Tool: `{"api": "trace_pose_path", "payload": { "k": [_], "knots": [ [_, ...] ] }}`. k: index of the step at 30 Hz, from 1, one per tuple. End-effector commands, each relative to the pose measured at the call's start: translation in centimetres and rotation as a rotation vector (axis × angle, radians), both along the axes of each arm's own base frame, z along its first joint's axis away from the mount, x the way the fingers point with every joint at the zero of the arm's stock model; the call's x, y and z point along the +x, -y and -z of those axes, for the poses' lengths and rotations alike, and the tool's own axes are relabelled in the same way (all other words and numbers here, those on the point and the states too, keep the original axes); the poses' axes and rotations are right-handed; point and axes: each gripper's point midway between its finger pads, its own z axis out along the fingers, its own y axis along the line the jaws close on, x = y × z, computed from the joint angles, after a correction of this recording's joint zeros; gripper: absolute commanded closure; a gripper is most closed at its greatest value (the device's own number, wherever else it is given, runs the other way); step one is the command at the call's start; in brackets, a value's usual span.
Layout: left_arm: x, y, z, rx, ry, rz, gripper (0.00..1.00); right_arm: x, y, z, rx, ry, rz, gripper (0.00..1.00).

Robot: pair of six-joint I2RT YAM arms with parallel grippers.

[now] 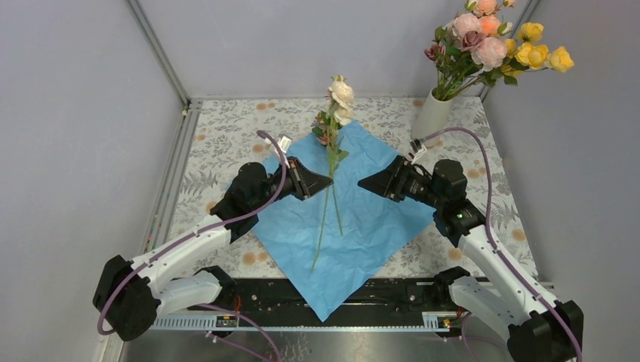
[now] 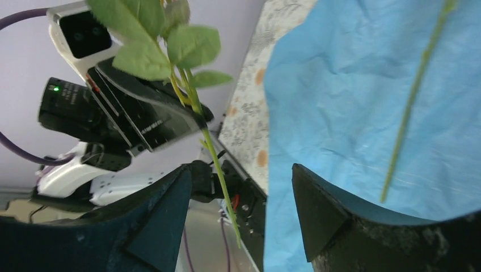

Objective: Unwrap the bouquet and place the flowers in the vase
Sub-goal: Pick up the fake flower from the wrapping paper, then insert the fake flower into the vase.

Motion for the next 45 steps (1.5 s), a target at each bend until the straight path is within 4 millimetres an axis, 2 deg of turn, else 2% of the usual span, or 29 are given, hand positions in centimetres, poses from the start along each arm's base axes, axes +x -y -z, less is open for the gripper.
{"api": "trace_pose_path", "payload": {
  "k": [1,5,10,21,29,33,41,42,45],
  "knots": [
    [-3.6,1.2,-4.3,-0.104,0.124,0.142,1.00,-1.2,-3.0,-7.2,0.172,0.166,-0.120,0.27],
    [-4.7,1.4,-5.0,-0.160,0.101,0.164,1.00,-2.2,-4.0,-9.2,0.219,0.212,-0.151,0.29],
    [-5.9,2.4,-5.4,-0.205,0.086,0.215,1.00,-2.9,-5.2,-9.7,0.212,0.234,-0.175,0.32],
    [-7.0,3.4,-5.9,-0.236,0.086,0.247,1.00,-2.7,-6.9,-8.3,0.168,0.204,-0.189,0.40],
    [-7.1,3.9,-5.7,-0.228,0.083,0.249,1.00,-2.9,-7.5,-8.4,0.170,0.209,-0.189,0.51],
    [-7.0,3.9,-5.7,-0.229,0.082,0.244,1.00,-2.5,-7.1,-8.2,0.153,0.215,-0.156,0.59],
    [-7.0,4.0,-5.3,-0.214,0.066,0.243,1.00,-2.2,-6.5,-7.9,0.129,0.225,-0.116,0.91],
    [-6.8,3.9,-5.1,-0.206,0.061,0.234,0.99,-2.2,-6.5,-7.8,0.124,0.228,-0.112,0.93],
    [-6.7,3.9,-4.9,-0.186,0.056,0.222,0.84,-2.0,-6.1,-7.7,0.098,0.238,-0.093,0.96]
  ]
}}
